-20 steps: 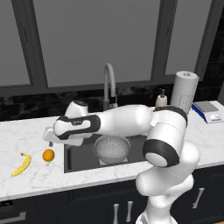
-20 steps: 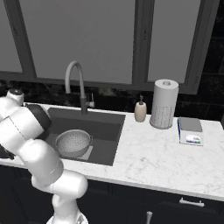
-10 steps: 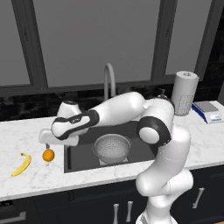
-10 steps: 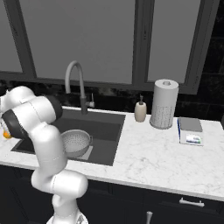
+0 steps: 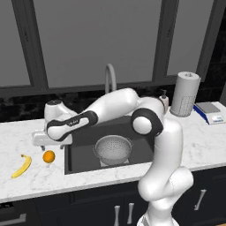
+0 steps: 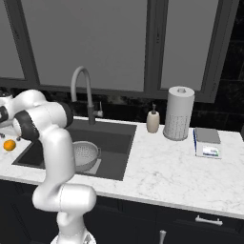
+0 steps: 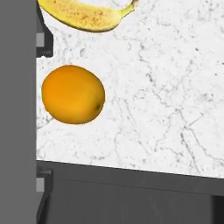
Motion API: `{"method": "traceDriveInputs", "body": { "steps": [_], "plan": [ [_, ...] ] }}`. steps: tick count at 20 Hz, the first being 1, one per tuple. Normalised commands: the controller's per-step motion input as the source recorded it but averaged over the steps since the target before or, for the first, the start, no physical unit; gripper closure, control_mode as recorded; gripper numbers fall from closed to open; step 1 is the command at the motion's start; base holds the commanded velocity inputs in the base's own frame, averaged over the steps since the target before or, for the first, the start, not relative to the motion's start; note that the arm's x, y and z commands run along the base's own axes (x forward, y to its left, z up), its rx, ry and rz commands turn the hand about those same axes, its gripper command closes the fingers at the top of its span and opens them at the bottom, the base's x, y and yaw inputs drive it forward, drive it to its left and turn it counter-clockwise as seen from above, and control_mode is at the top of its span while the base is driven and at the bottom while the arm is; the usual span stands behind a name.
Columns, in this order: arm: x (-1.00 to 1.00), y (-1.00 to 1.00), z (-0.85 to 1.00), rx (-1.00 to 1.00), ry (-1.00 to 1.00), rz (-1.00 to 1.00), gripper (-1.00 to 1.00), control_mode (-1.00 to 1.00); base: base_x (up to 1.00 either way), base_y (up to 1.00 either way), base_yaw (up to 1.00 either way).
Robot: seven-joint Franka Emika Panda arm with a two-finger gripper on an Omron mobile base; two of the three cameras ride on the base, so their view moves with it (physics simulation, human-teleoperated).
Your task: Put the colander in the sink, put the banana, orange in the colander, and turn on the sink faucet and pour water over the colander.
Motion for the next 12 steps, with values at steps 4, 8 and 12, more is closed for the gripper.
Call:
{"method": "traceDriveInputs", "body": {
  "steps": [4, 8, 12],
  "plan": [
    [0.17, 0.15, -0.04, 0.00, 0.00, 0.00, -1.00, -1.00, 0.00, 0.00, 0.00],
    [0.03, 0.05, -0.16, 0.00, 0.00, 0.00, -1.00, -1.00, 0.00, 0.00, 0.00],
    [-0.01, 0.04, -0.23, 0.00, 0.01, 0.00, -1.00, -1.00, 0.00, 0.00, 0.00]
  ]
}}
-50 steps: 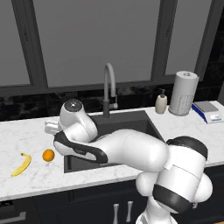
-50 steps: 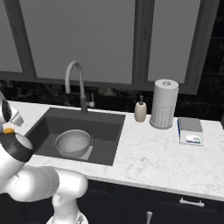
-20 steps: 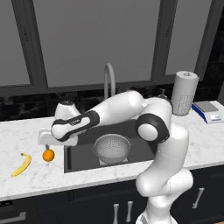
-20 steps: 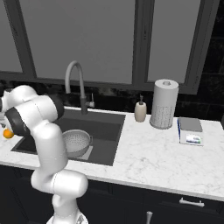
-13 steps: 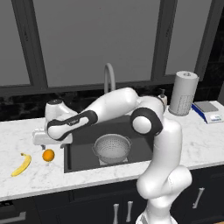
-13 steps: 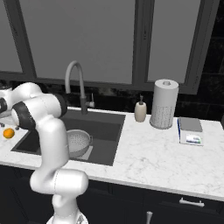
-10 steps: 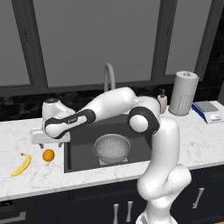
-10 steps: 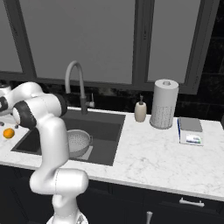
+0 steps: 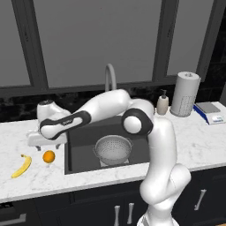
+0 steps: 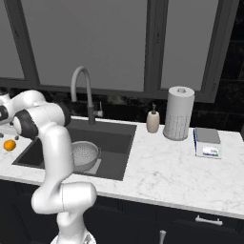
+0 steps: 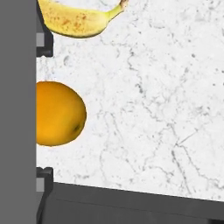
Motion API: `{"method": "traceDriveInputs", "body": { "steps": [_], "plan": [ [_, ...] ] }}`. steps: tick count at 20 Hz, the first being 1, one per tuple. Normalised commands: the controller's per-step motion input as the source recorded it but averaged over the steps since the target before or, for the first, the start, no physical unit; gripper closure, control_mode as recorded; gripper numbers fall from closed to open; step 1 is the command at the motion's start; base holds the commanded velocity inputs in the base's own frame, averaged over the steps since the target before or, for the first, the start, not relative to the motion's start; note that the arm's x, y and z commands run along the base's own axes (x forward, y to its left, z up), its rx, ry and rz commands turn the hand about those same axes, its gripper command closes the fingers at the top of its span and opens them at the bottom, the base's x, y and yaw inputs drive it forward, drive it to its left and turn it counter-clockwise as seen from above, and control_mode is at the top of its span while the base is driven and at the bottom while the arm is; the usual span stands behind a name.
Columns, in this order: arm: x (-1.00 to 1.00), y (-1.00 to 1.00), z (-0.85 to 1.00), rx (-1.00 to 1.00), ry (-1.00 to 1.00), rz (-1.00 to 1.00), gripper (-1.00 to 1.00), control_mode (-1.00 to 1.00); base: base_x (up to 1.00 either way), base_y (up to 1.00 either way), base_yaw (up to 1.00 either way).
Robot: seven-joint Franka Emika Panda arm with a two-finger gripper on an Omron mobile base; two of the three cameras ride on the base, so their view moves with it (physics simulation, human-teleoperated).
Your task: Put the colander in the sink, put the banana, orange in the colander, and turn on the sink faucet and pour water over the colander.
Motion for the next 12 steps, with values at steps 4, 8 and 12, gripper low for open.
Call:
{"method": "traceDriveInputs", "body": {
  "steps": [4, 8, 12],
  "plan": [
    [-0.21, 0.00, -0.12, 0.00, 0.01, 0.00, -1.00, -1.00, 0.00, 0.00, 0.00],
    [-0.30, -0.02, -0.03, 0.00, 0.00, 0.00, -1.00, -1.00, 0.00, 0.00, 0.00],
    [-0.20, -0.07, -0.06, 0.00, 0.00, 0.00, -1.00, -1.00, 0.00, 0.00, 0.00]
  ]
}}
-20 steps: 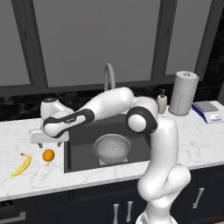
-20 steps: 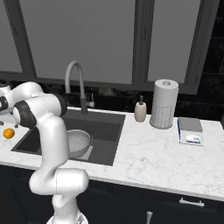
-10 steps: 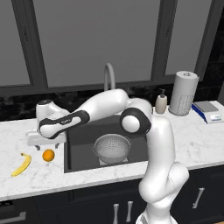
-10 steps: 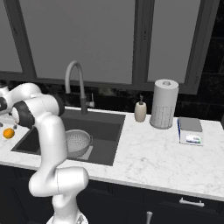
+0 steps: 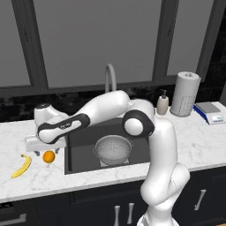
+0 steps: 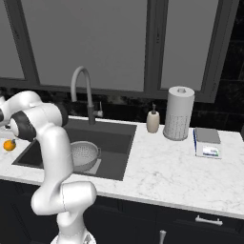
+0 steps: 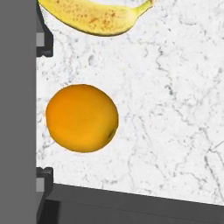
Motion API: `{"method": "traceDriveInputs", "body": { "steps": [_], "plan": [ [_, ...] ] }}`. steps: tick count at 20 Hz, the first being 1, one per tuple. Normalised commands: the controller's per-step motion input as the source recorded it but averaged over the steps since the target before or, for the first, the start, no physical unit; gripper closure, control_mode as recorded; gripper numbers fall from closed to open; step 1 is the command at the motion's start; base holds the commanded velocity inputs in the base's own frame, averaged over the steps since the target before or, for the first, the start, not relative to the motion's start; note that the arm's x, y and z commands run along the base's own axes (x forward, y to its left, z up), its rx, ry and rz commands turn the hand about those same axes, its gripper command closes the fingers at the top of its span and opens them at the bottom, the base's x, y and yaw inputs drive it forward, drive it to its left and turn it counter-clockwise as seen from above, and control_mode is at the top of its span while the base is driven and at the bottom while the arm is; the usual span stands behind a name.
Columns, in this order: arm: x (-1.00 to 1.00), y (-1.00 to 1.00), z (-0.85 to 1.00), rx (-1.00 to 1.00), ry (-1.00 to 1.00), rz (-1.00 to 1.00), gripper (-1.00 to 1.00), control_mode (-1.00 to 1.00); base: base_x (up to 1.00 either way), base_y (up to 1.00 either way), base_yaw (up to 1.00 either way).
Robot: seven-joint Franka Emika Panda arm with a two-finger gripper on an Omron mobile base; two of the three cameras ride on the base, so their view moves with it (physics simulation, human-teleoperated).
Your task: Put the colander in the sink, put the banana, orange in the colander, and turn on the sink faucet and pour water over the colander.
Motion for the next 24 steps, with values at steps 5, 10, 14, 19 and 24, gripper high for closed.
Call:
{"method": "traceDriveInputs", "body": {
  "steps": [5, 10, 14, 19, 24],
  "plan": [
    [-0.04, -0.16, -0.13, -0.01, 0.00, 0.00, -1.00, -1.00, 0.00, 0.00, 0.00],
    [0.08, -0.13, -0.13, -0.04, 0.00, 0.00, -1.00, -1.00, 0.00, 0.00, 0.00],
    [0.13, 0.00, -0.13, 0.00, 0.00, 0.00, -1.00, -1.00, 0.00, 0.00, 0.00],
    [0.18, 0.06, -0.09, 0.00, 0.00, 0.00, -1.00, -1.00, 0.00, 0.00, 0.00],
    [0.15, 0.10, -0.08, 0.00, 0.00, 0.00, -1.00, -1.00, 0.00, 0.00, 0.00]
  ]
}}
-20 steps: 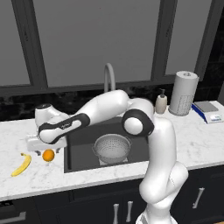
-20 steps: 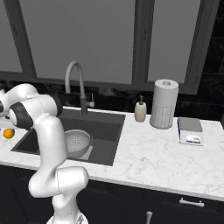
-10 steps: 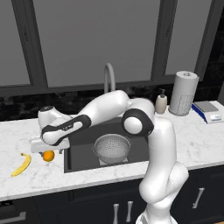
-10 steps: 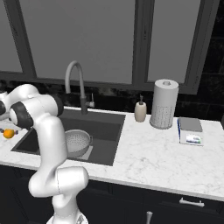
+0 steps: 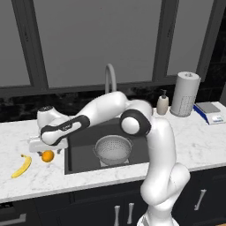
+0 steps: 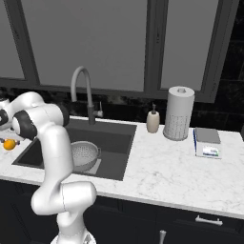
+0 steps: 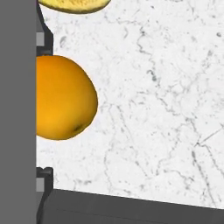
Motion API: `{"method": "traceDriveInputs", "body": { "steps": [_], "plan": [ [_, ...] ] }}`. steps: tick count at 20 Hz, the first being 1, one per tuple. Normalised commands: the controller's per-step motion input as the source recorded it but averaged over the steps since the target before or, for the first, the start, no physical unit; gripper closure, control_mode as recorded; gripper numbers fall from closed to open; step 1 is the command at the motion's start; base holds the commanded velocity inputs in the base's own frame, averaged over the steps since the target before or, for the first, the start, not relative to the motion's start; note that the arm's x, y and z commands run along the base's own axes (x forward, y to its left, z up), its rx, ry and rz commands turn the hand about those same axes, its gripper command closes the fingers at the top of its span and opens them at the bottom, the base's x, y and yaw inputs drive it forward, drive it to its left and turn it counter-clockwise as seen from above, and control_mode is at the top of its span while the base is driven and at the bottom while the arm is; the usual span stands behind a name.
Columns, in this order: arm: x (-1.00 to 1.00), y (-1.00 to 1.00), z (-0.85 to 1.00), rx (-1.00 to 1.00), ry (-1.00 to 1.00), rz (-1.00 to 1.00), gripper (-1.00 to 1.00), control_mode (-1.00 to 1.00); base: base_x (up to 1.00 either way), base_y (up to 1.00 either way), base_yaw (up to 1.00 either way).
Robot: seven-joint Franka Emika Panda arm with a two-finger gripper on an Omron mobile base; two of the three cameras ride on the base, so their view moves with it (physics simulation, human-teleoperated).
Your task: Put the colander in the sink, put the banana, orange in the colander, and turn on the sink faucet and pour water over the colander.
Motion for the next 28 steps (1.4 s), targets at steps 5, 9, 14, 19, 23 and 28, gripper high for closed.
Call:
{"method": "traceDriveInputs", "body": {
  "steps": [5, 9, 14, 19, 23, 28],
  "plan": [
    [0.01, 0.17, -0.21, 0.00, 0.00, 0.00, -1.00, -1.00, 0.00, 0.00, 0.00],
    [0.00, 0.18, -0.21, 0.00, 0.00, 0.00, -1.00, -1.00, 0.00, 0.00, 0.00],
    [0.00, 0.10, -0.22, 0.00, 0.00, 0.00, -1.00, -1.00, 0.00, 0.00, 0.00],
    [-0.02, 0.16, -0.22, 0.00, 0.00, -0.04, 1.00, -1.00, 0.00, 0.00, 0.00],
    [0.00, 0.10, -0.20, 0.00, 0.04, -0.07, 1.00, -1.00, 0.00, 0.00, 0.00],
    [-0.06, -0.04, -0.20, 0.00, 0.08, -0.09, 1.00, -1.00, 0.00, 0.00, 0.00]
  ]
}}
